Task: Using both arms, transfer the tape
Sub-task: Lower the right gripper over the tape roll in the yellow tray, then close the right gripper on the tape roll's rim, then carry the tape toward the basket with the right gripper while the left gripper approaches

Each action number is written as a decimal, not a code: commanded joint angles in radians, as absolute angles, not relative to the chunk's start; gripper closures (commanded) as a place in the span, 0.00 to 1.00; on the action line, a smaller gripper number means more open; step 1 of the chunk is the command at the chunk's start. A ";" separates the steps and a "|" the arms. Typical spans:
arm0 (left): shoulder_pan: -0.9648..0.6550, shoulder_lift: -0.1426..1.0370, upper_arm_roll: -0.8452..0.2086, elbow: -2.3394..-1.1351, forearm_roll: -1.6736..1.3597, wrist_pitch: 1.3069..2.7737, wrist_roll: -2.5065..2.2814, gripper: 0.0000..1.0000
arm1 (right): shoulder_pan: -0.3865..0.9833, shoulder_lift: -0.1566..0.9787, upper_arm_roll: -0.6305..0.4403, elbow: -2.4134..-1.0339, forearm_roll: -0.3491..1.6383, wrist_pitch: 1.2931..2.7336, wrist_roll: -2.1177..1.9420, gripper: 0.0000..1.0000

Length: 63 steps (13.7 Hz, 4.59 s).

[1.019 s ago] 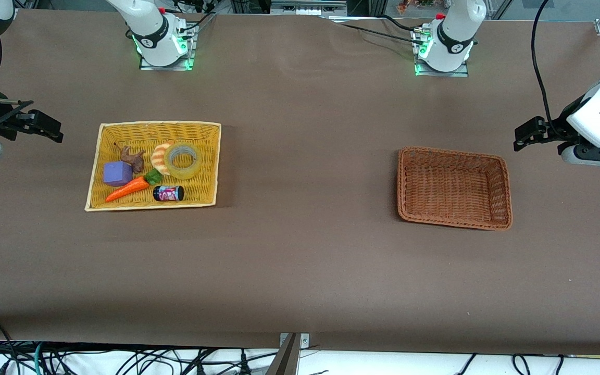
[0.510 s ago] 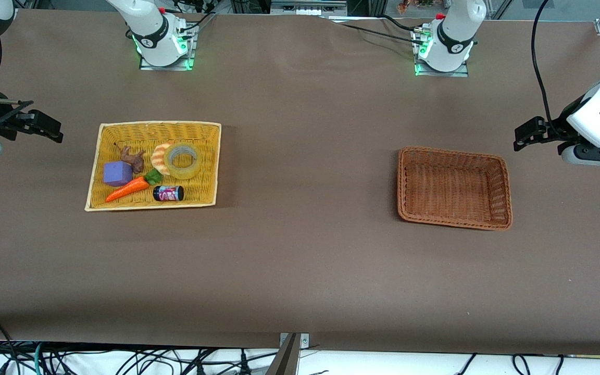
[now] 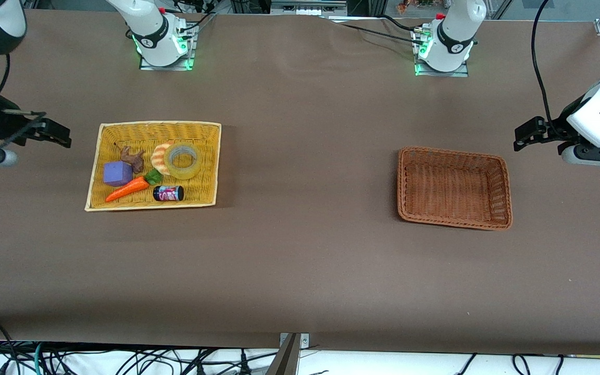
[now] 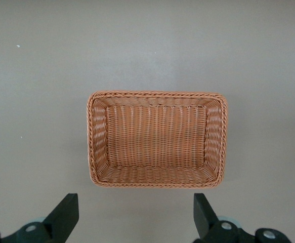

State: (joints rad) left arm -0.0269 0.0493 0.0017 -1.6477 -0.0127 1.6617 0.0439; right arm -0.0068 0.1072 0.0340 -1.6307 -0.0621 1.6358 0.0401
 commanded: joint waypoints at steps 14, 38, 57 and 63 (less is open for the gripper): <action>-0.021 0.067 0.002 -1.609 -0.029 1.634 0.069 0.00 | 0.009 0.100 0.155 -2.444 -0.080 2.569 0.244 0.00; -0.020 0.067 0.003 -1.608 -0.028 1.634 0.071 0.00 | 0.083 0.189 0.153 -2.496 -0.083 2.683 0.318 0.17; -0.018 0.067 0.003 -1.609 -0.029 1.634 0.071 0.00 | 0.248 0.309 0.319 -1.809 -0.084 2.094 0.756 1.00; -0.014 0.069 0.003 -1.609 -0.029 1.634 0.084 0.00 | 0.503 0.644 0.316 -1.448 -0.138 2.101 1.150 1.00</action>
State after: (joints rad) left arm -0.0257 0.0507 0.0035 -1.6461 -0.0127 1.6596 0.0517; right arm 0.4576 0.5228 0.3226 -1.6010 -0.1186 2.1322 1.0739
